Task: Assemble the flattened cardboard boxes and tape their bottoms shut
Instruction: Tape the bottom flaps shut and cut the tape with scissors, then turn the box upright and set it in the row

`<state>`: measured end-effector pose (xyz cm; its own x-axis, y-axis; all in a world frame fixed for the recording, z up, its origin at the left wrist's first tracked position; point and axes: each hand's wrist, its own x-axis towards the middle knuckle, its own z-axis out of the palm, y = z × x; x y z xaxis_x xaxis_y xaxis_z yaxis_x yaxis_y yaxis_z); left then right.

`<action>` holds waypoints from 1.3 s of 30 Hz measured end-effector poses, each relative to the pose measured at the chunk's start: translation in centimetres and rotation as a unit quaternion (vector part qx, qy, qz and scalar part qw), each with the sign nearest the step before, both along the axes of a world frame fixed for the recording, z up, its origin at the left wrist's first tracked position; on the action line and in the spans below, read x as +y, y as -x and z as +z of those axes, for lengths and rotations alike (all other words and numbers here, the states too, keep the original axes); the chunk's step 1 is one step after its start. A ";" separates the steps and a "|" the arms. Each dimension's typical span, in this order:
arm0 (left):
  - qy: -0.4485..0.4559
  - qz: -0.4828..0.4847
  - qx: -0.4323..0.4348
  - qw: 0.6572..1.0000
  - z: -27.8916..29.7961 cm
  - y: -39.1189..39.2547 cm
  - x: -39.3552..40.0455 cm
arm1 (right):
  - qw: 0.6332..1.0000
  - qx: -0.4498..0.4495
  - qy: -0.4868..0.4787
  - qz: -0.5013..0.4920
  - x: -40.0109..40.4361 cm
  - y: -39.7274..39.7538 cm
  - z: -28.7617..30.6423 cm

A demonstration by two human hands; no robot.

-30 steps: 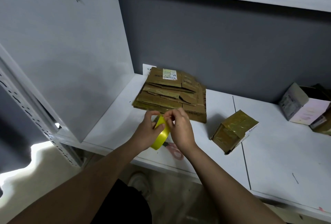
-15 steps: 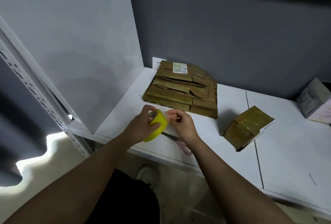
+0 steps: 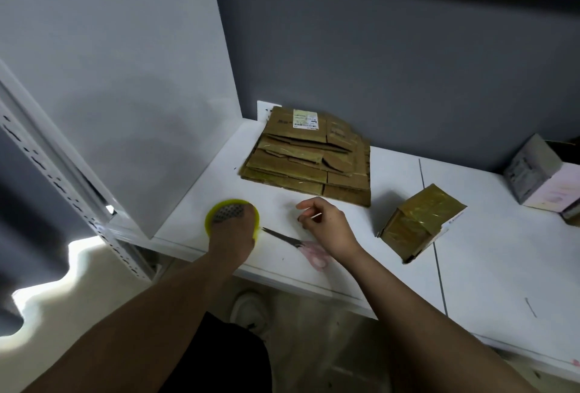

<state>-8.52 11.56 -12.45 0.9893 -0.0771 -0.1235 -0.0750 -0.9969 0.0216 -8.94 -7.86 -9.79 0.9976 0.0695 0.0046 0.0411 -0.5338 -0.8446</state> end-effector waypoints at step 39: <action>0.281 -0.227 -0.219 0.906 6.7 2.5 -24.9 | 0.975 -0.033 -0.167 -0.142 -20.0 6.1 5.7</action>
